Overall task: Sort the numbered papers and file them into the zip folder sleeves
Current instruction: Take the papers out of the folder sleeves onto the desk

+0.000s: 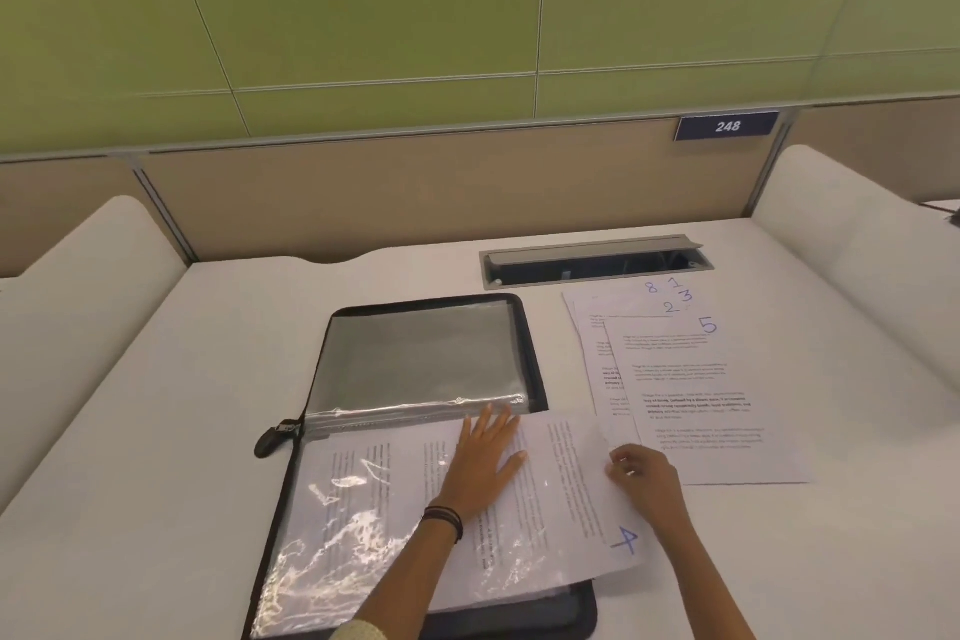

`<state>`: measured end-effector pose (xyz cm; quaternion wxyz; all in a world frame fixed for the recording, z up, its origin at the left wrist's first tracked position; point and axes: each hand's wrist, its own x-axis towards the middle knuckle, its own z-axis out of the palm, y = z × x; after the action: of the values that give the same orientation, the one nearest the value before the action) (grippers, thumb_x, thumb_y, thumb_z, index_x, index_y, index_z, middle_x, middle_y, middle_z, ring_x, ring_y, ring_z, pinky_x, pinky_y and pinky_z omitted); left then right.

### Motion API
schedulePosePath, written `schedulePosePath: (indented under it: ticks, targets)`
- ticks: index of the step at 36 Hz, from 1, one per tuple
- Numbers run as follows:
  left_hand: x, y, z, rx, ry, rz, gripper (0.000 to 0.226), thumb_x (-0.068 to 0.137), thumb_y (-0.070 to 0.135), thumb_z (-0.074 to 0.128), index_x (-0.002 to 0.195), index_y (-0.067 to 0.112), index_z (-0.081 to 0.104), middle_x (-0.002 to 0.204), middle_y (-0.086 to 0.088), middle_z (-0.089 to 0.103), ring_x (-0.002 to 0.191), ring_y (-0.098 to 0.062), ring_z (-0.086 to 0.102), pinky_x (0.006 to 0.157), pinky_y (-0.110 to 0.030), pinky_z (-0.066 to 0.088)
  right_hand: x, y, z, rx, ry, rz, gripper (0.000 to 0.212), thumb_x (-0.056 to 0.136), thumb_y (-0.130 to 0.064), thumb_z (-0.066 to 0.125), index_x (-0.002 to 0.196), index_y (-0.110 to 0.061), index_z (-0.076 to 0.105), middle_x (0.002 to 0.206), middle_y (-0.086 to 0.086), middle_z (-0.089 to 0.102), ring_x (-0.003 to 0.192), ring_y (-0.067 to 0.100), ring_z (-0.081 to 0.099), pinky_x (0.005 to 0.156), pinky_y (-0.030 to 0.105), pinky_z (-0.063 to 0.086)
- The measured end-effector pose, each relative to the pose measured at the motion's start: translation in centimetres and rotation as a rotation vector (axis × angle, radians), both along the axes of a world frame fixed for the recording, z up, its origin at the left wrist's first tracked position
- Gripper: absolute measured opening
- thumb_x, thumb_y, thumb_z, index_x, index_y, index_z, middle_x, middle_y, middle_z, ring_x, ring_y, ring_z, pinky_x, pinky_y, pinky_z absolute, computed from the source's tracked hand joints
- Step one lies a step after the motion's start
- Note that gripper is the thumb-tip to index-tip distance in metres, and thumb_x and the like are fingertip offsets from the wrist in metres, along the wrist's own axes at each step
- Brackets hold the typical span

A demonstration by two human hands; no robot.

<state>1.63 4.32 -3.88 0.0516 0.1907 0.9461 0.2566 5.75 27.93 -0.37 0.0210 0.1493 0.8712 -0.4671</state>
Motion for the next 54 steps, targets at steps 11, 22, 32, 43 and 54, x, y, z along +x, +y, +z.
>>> schedulePosePath:
  ticks: [11, 22, 32, 43, 54]
  targets:
    - [-1.5, 4.4, 1.9, 0.024, -0.164, -0.191, 0.065, 0.098, 0.034, 0.046, 0.151, 0.025, 0.010, 0.159, 0.003, 0.005, 0.146, -0.013, 0.003, 0.115, -0.025, 0.004, 2.2, 4.4, 1.7, 0.086, 0.099, -0.171, 0.012, 0.086, 0.000, 0.060, 0.079, -0.011, 0.059, 0.076, 0.003, 0.062, 0.068, 0.014, 0.055, 0.058, 0.013, 0.036]
    - [-2.3, 8.5, 2.3, 0.087, -0.195, -0.209, 0.080, 0.088, 0.037, 0.063, 0.150, 0.029, 0.014, 0.156, 0.001, 0.019, 0.144, -0.018, 0.016, 0.116, -0.038, 0.017, 5.9, 8.9, 3.1, 0.090, 0.232, -0.369, 0.010, 0.088, 0.000, 0.057, 0.087, -0.010, 0.060, 0.085, 0.005, 0.063, 0.073, 0.021, 0.058, 0.058, 0.009, 0.041]
    - [-3.0, 10.1, 3.9, 0.311, -0.015, -0.151, 0.034, 0.092, 0.025, 0.060, 0.125, 0.020, 0.057, 0.115, 0.005, 0.057, 0.105, -0.005, 0.051, 0.095, -0.022, 0.042, 8.0, 10.7, 5.8, 0.048, 0.389, -0.559, 0.010, 0.092, -0.004, 0.053, 0.093, -0.009, 0.061, 0.087, 0.006, 0.062, 0.076, 0.022, 0.056, 0.062, 0.013, 0.036]
    - [-3.1, 11.2, 6.6, 0.561, -0.066, -0.002, 0.009, 0.090, 0.015, 0.062, 0.094, 0.011, 0.069, 0.090, 0.005, 0.065, 0.081, -0.001, 0.059, 0.071, -0.007, 0.044, 7.3, 11.0, 7.0, 0.204, 0.618, -0.634, 0.025, 0.089, 0.003, 0.053, 0.113, -0.001, 0.059, 0.116, 0.017, 0.056, 0.106, 0.026, 0.054, 0.089, 0.026, 0.042]
    - [-2.7, 11.3, 7.0, 0.882, -0.243, 0.292, 0.009, 0.090, 0.009, 0.060, 0.095, 0.016, 0.063, 0.092, 0.005, 0.064, 0.084, -0.011, 0.062, 0.069, -0.016, 0.050, 6.5, 9.3, 5.2, 0.222, 0.629, -0.510, 0.033, 0.084, 0.013, 0.051, 0.110, -0.005, 0.061, 0.115, 0.013, 0.054, 0.109, 0.032, 0.054, 0.090, 0.047, 0.049]
